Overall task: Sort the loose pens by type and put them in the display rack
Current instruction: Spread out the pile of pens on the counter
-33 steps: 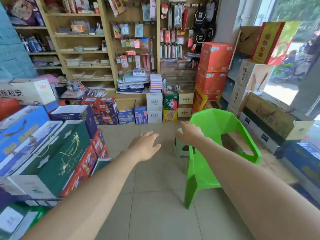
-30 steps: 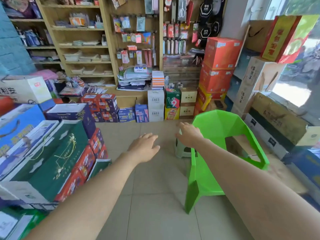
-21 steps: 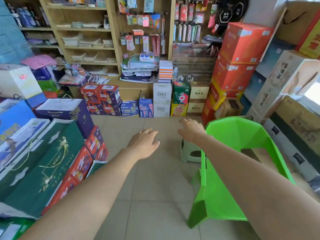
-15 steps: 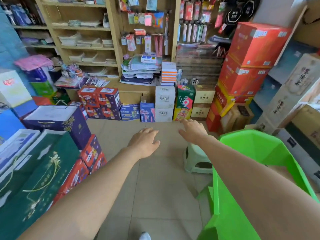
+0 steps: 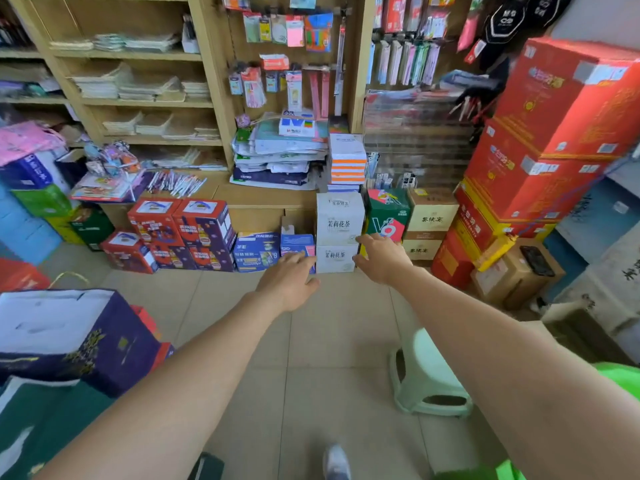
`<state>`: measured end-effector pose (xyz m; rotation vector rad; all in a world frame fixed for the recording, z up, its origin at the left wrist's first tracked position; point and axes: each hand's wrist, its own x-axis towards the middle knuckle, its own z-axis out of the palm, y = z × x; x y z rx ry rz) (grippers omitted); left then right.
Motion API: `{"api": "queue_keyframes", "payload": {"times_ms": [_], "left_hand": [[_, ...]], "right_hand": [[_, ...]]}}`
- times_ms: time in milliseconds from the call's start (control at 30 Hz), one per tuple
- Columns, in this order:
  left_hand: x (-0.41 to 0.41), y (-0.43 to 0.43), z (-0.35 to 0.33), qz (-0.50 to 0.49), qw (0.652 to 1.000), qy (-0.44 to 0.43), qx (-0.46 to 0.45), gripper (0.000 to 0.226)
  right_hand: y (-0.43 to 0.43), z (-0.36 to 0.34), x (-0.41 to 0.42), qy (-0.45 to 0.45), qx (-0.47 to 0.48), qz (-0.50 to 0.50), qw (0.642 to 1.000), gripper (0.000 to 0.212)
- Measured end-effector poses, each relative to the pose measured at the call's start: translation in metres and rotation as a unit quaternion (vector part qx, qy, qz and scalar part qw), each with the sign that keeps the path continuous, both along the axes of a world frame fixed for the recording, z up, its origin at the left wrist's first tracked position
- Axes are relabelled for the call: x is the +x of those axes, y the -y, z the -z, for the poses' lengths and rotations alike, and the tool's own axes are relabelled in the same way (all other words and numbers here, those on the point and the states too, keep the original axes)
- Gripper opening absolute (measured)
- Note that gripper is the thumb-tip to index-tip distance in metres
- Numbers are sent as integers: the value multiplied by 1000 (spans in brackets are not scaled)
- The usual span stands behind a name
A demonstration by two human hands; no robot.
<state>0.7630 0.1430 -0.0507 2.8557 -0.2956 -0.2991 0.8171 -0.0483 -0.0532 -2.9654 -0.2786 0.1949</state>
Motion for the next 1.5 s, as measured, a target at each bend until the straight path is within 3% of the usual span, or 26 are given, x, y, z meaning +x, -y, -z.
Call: {"api": "queue_keyframes", "payload": {"times_ms": [533,933,1500], "left_hand": [[375,-109,25,-60,997,-17,-40,50],[612,-295,54,-71,996,-45,-29,54],[864,-537,119,-156,984,-83,-27,55]], "right_hand": [[-113,26,398,-42,-40,-66,996,49],[-302,54,630,-55,-17,-96,994,52],[-564,117,912,-98,-28,-189,977,48]]}}
